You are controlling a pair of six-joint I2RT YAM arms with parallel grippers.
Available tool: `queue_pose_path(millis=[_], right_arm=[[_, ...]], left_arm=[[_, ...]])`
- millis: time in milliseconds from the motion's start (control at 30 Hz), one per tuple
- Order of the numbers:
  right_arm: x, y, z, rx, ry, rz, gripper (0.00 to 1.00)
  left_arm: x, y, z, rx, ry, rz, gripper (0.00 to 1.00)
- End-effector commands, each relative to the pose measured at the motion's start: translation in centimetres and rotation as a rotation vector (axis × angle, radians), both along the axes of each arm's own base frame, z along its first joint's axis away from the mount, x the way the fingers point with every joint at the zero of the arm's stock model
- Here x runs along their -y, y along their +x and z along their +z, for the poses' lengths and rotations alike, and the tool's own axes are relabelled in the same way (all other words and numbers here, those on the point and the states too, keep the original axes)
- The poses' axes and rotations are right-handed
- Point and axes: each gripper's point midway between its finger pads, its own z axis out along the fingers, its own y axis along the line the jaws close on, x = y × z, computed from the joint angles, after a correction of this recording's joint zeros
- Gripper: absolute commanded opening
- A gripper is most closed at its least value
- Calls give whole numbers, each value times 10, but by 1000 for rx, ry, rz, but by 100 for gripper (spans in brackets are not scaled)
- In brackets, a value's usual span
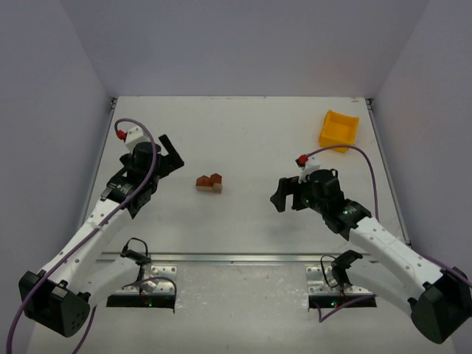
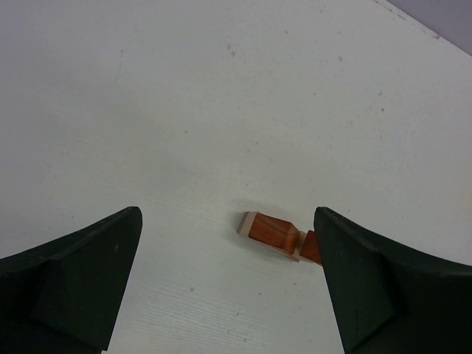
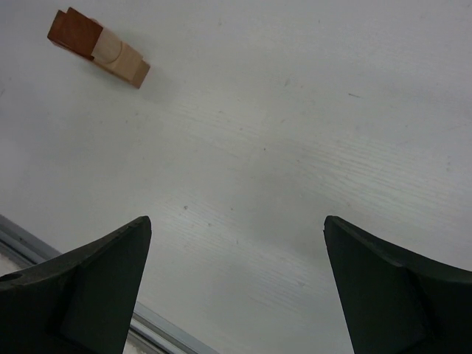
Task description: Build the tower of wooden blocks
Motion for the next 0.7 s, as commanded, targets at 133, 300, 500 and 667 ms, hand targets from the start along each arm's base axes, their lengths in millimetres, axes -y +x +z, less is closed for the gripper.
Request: queue_pose_path(millis=[133, 300, 500, 667], right_arm=[[-11, 21, 25, 47, 21, -11, 99], [6, 28, 26, 73, -5, -117, 99], [7, 29, 33, 100, 5, -119, 99], [-31, 19, 37, 129, 88, 113, 99]], left_arm=[[-1, -2, 9, 49, -20, 6, 100], [-3, -3, 6, 45, -16, 14, 100], [-4, -4, 8, 54, -19, 22, 100], [-4, -5, 6, 56, -24, 18, 100]])
